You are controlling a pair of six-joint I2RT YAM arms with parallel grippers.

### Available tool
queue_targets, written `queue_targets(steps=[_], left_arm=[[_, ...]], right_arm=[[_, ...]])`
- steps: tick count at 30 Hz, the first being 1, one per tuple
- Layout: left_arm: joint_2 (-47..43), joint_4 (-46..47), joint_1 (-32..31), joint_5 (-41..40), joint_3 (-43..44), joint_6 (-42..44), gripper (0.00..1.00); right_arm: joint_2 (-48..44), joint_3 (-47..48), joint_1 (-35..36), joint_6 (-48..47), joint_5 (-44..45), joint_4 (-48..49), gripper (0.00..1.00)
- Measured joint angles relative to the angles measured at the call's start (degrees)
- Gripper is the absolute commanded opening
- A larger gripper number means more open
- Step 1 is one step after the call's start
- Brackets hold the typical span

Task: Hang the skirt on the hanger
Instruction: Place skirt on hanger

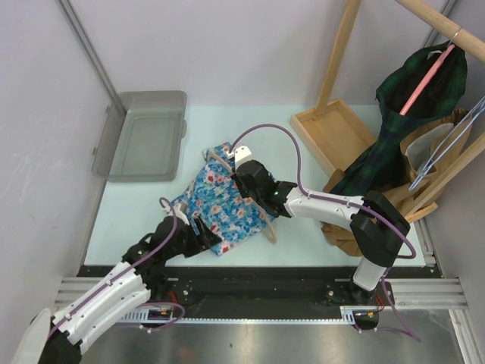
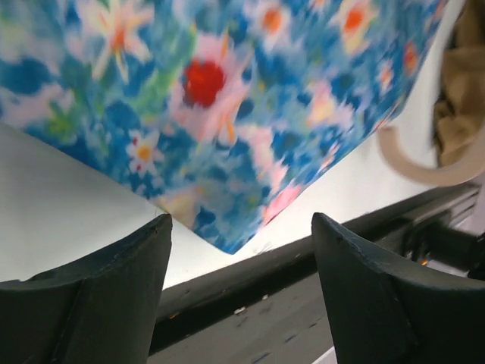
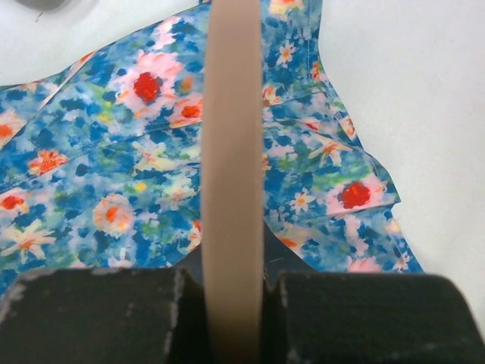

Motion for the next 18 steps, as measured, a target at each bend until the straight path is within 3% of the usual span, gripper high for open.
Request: queue_targets(steps=[9,12,13,15,18], left_arm=[[7.1,9.2,-10.3,-1.3,0.0,3.3,0.80],[10.9,11.7,-11.5,-2.5,1.0,4.2,0.70],[12.3,11.8,-12.0,-3.4,1.3,4.1,0.61],[14.0,11.4,-12.9,-5.2,1.5,3.9,0.53],[14.4,9.5,-13.8,-7.1,1.5,3.3,0.33]], right_arm=[[1.4,2.9,-0.7,3.1,-0.3,-2.8,0.00],[1.9,3.1,-0.7,3.9,-0.4,-2.8,0.00],[1.9,3.1,-0.7,3.9,-0.4,-2.7,0.00],[2.1,3.1,-0.7,4.0,-0.3,-2.6,0.00],[2.2,3.2,-1.0,3.9,-0.2,-2.5,0.00]])
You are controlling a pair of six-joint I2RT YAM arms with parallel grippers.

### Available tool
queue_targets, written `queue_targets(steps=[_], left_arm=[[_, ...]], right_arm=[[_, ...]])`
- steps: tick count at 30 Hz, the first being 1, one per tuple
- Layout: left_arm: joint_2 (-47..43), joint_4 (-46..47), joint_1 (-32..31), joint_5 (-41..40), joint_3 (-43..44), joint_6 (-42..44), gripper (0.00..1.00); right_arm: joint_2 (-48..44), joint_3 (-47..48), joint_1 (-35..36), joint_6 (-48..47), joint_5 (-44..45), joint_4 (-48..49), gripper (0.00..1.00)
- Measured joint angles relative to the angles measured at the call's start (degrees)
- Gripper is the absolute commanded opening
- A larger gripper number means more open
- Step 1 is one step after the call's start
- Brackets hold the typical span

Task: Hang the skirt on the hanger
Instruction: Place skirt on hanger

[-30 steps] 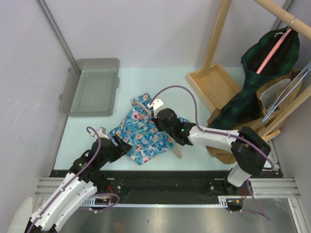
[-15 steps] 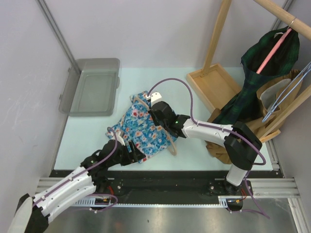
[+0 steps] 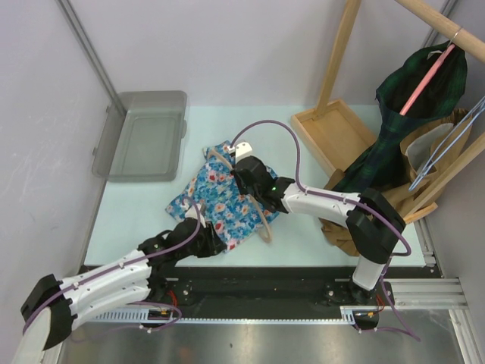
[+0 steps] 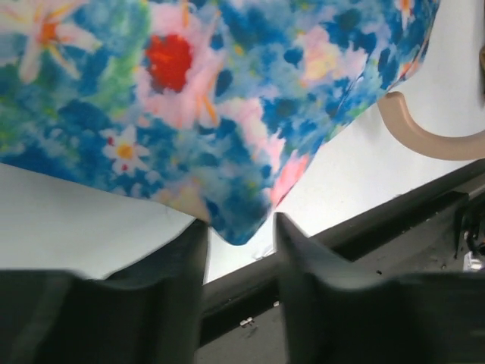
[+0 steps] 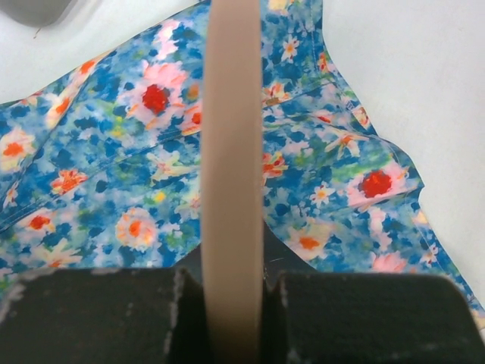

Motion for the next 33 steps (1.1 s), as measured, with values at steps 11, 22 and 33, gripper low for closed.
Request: queue_targets(steps=[11,22,33], left_arm=[[-4.3,-0.9,-0.2,0.6,-1.2,-0.9,0.00],[-17.5,-8.3,-0.2,3.6,-0.7,-2.0,0.00],[-17.0,-15.7,-0.2,-1.5,-0.5,-5.0,0.00]], right_arm=[[0.2,0.0,-1.0,0.0,-0.2,-0.1,0.00],[1.1,0.0,-1.8,-1.4,-0.6,1.4,0.00],[0.9,0.1,2.7,-8.6,-6.4,2.9,0.00]])
